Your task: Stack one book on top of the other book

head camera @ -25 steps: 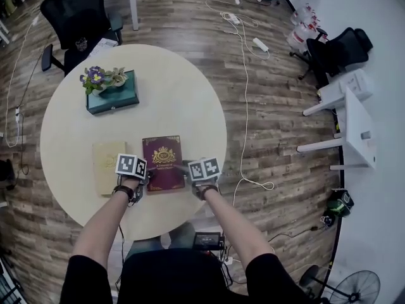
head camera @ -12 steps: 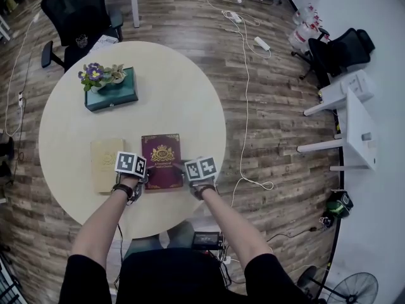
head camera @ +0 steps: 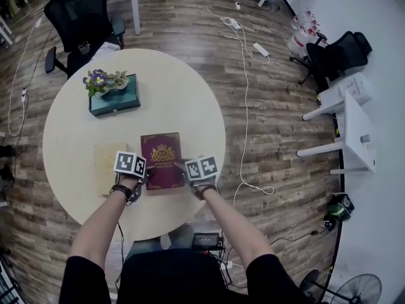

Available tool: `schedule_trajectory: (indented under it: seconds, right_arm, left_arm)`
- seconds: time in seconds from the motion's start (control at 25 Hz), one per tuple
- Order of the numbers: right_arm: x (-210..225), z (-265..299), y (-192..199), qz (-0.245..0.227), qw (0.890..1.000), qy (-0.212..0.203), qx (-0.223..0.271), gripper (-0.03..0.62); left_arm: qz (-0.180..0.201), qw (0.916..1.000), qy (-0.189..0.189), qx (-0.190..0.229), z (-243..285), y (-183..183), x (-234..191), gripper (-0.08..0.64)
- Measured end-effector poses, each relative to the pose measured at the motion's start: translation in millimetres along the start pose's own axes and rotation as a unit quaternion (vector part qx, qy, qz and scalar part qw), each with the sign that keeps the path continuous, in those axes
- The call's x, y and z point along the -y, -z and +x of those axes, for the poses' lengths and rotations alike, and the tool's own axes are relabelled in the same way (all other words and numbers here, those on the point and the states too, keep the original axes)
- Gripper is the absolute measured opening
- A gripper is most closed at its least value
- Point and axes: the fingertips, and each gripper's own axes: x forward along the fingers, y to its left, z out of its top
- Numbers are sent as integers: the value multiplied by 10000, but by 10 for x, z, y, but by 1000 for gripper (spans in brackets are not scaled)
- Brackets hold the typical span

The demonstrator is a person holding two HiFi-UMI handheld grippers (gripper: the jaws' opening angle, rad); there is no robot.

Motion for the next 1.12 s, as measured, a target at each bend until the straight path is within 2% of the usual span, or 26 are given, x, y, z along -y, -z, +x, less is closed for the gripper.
schedule_trajectory:
  seconds: [0.28, 0.56, 0.84, 1.12]
  right_arm:
    - [-386, -176, -349, -280, 9995, -32, 160, 97]
    - [-973, -166, -613, -609, 9977, -229, 198, 95]
    - [-1651, 182, -712, -943, 9942, -527, 5, 95]
    - [-2118, 600, -567, -974, 9926, -692, -229, 95]
  left_arm:
    - [95, 9996, -66, 241, -497, -181, 9, 227]
    - [-12, 9981, -239, 573, -1114, -184, -174, 225]
    - [-363, 9948, -474, 822, -1664, 51, -660, 225]
    - [-634, 9924, -632, 843, -1933, 369, -1146, 224]
